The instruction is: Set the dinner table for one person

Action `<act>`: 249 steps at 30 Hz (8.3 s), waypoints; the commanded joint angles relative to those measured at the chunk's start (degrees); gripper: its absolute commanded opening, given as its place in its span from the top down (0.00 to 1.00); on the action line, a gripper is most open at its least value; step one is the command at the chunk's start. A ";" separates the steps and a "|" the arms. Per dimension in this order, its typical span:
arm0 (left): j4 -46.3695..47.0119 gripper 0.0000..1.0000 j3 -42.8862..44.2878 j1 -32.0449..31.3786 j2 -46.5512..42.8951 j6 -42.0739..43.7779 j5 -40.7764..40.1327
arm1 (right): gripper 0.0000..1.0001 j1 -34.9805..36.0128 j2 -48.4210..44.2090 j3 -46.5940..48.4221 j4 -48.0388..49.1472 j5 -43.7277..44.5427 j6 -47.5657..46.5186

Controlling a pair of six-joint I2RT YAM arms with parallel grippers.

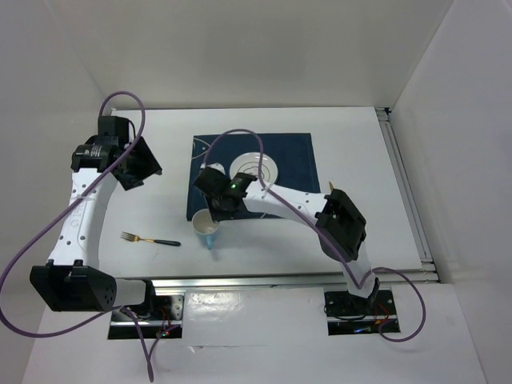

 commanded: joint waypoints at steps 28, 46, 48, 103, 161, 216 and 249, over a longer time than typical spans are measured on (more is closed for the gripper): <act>3.20 0.28 -6.51 0.26 1.90 -0.77 3.20 | 1.00 -47.33 17.78 37.54 -9.93 3.95 -1.11; -1.81 0.26 -21.08 0.17 0.85 -9.03 -7.35 | 0.19 -47.94 17.53 34.38 -5.98 -1.14 -3.57; -1.81 0.26 -23.56 1.05 0.24 -11.14 -6.04 | 0.11 -47.94 16.65 34.38 -5.45 -1.67 -3.57; 2.95 1.00 -0.92 -15.90 22.62 -5.52 -10.51 | 0.00 -57.60 -27.82 -11.04 -6.94 -8.17 -9.38; -11.04 0.25 28.47 -25.58 31.70 1.69 -12.97 | 1.00 -41.80 -19.16 -24.96 -1.93 -5.81 -1.03; -5.24 0.25 23.18 -25.58 26.34 4.50 -9.81 | 0.66 -61.21 -20.63 -43.49 2.29 -7.74 -1.11; -6.38 0.26 21.61 -25.58 25.19 4.50 -10.43 | 0.41 -41.88 -3.57 -12.03 -3.42 -3.79 -4.80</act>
